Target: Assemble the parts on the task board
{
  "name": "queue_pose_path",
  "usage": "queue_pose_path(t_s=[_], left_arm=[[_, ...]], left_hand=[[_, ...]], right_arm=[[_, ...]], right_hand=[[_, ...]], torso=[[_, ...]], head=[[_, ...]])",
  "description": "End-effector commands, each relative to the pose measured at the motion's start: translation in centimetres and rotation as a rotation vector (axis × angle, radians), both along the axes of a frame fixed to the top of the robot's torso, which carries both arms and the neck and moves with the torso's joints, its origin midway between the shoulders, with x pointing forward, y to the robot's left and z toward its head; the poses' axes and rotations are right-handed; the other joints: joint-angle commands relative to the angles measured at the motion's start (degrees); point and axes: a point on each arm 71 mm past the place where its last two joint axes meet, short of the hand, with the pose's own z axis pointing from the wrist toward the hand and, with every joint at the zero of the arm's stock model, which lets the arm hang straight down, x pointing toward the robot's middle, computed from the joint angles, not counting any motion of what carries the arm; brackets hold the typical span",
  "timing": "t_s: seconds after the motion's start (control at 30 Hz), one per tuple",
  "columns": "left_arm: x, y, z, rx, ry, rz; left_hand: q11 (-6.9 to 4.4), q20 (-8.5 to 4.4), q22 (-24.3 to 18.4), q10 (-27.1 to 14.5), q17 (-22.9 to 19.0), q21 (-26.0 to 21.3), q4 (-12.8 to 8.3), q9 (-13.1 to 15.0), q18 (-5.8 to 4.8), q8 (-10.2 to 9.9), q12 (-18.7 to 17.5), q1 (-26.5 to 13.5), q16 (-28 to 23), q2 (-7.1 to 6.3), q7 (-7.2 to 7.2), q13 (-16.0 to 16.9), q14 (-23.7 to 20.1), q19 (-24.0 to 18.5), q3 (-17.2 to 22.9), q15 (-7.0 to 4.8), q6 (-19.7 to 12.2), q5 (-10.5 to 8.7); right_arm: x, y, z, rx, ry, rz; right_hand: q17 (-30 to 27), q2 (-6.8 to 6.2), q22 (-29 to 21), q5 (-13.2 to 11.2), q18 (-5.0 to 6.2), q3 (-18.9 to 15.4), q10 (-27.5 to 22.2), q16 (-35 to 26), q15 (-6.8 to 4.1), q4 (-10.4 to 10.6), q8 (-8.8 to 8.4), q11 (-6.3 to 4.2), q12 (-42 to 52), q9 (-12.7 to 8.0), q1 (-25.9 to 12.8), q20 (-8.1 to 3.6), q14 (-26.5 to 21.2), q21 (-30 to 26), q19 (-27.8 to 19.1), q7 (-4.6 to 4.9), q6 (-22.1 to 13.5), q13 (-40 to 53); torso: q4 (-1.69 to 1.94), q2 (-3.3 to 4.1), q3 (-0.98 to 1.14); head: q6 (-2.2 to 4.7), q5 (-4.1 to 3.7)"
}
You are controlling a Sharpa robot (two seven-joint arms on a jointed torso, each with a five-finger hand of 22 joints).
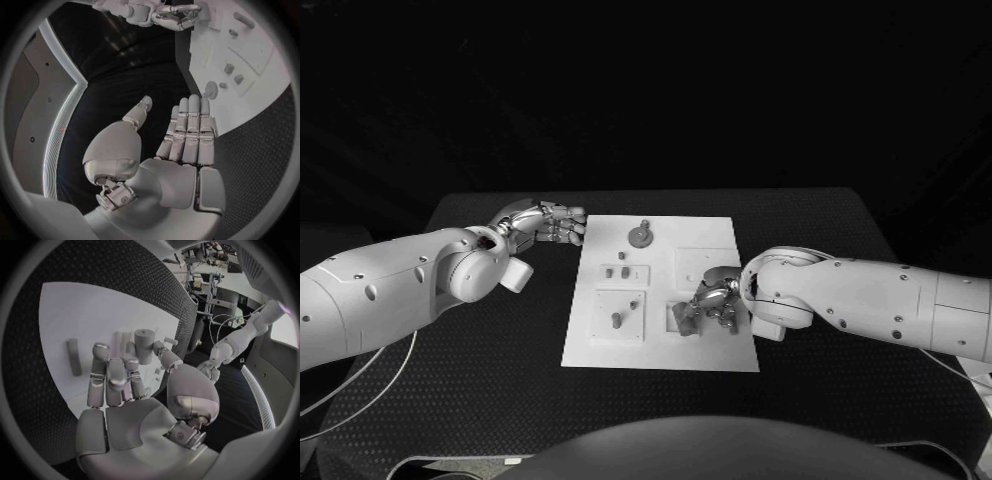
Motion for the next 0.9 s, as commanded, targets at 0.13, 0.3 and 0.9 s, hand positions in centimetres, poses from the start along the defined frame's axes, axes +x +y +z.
queue_pose_path(t_s=[0.13,0.3,0.9], left_arm=[[0.0,-0.2,0.1,-0.010,-0.002,-0.013],[0.0,-0.3,0.1,-0.011,-0.002,-0.014],[0.0,-0.3,0.1,-0.011,-0.001,-0.015]], left_hand=[[-0.16,0.27,-0.1,-0.4,0.1,0.2,-0.2,-0.1,-0.72,0.2,-0.1,-0.2,-0.4,0.05,-0.10,-0.1,-0.2,0.0,0.1,0.20,-0.4,-0.19],[-0.15,0.28,-0.1,-0.4,0.1,0.2,-0.1,-0.1,-0.72,0.2,0.0,-0.2,-0.4,0.05,-0.10,-0.1,-0.2,-0.1,0.1,0.21,-0.4,-0.19],[-0.16,0.30,-0.1,-0.4,0.1,0.2,-0.1,-0.1,-0.73,0.3,0.0,-0.2,-0.4,0.06,-0.10,-0.1,-0.2,-0.1,0.2,0.22,-0.4,-0.19]], right_arm=[[0.2,0.0,-0.1,-0.007,-0.011,0.000],[0.3,0.2,-0.1,-0.002,-0.021,-0.004],[0.5,1.2,0.0,0.017,-0.039,0.005]], right_hand=[[-0.1,-0.45,1.2,0.1,0.76,0.2,0.4,0.2,-0.32,0.6,-0.31,0.08,-0.3,-0.1,-0.9,-0.12,-0.3,0.4,-0.4,-0.03,0.3,0.1],[-0.1,-0.69,1.2,0.1,0.76,0.3,0.4,0.2,-0.32,0.9,-0.38,0.08,-0.3,-0.1,-1.1,-0.14,-0.4,0.4,-0.4,-0.03,0.3,0.1],[-0.5,-1.23,1.1,0.1,0.76,0.6,0.3,0.2,-0.29,1.8,-0.60,0.12,-0.4,-0.2,-1.9,-0.18,-0.6,0.4,-0.4,0.01,0.2,0.2]], torso=[[-0.04,-0.01,0.03],[-0.01,0.00,0.02],[-0.03,0.00,-0.01]], head=[[0.01,0.11],[0.01,0.11],[0.01,0.27]])
